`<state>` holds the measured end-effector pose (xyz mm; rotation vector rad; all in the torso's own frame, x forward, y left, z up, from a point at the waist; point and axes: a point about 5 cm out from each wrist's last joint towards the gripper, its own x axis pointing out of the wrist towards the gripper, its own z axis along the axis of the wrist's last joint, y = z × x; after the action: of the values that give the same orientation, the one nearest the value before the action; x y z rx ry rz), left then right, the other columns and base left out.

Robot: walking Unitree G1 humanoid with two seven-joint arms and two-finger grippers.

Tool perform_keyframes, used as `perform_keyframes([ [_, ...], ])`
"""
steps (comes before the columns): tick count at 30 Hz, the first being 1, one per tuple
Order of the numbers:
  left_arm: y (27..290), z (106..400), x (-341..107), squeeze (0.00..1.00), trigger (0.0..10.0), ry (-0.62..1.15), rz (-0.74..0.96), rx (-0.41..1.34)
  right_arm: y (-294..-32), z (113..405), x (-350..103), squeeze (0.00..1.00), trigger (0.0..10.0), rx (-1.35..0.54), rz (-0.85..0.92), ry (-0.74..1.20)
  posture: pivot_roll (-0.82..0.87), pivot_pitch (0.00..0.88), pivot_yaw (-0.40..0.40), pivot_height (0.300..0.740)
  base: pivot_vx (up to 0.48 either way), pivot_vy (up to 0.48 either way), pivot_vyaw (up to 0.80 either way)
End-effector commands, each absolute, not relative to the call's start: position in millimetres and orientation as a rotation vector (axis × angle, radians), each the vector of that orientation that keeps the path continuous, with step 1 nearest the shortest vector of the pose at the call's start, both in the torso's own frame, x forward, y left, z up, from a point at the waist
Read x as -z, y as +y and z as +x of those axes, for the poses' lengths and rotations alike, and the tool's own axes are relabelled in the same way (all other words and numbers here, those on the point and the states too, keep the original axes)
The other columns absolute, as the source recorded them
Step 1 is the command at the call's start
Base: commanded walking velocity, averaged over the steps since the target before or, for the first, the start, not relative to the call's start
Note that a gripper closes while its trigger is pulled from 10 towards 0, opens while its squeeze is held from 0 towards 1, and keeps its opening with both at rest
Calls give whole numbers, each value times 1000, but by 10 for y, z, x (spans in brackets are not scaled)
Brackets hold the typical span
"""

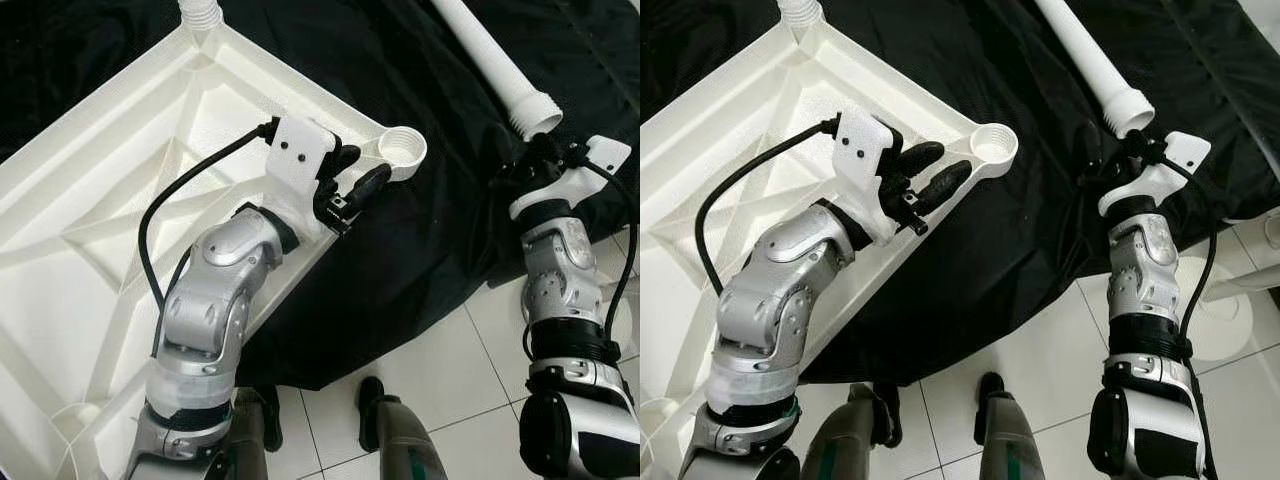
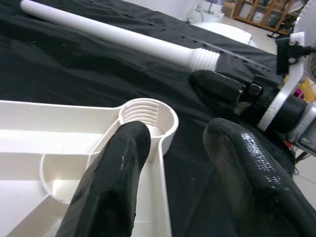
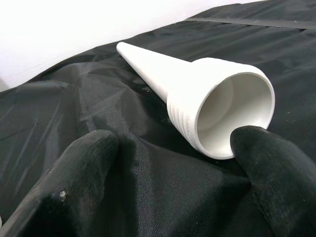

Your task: Building children table

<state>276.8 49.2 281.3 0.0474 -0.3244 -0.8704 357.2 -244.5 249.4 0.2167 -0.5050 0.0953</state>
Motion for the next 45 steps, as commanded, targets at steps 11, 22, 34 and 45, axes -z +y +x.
perform_keyframes([
  [11, 421, 2626, -2823, 0, 10000, -326, 72, 973, -2488, 3735, -2552, 0, 10000, -147, 228, -467, 71, 399, 63, 740, 0, 0, 0],
  [22, 436, 2603, -2837, 0, 10000, -328, 86, 947, -2391, 3882, -2693, 0, 0, -249, 236, -431, 92, 397, 31, 740, 0, 0, 0],
  [34, 440, 2631, -2811, 0, 10000, -320, 101, 911, -2309, 3839, -2761, 0, 0, -265, 147, -509, 91, 360, 14, 740, 0, 0, 0],
  [45, 506, 2835, -2754, 0, 10000, -268, 28, 806, -2247, 3536, -2710, 0, 10000, -106, 4, -645, 48, 251, 14, 740, 0, 0, 0],
])
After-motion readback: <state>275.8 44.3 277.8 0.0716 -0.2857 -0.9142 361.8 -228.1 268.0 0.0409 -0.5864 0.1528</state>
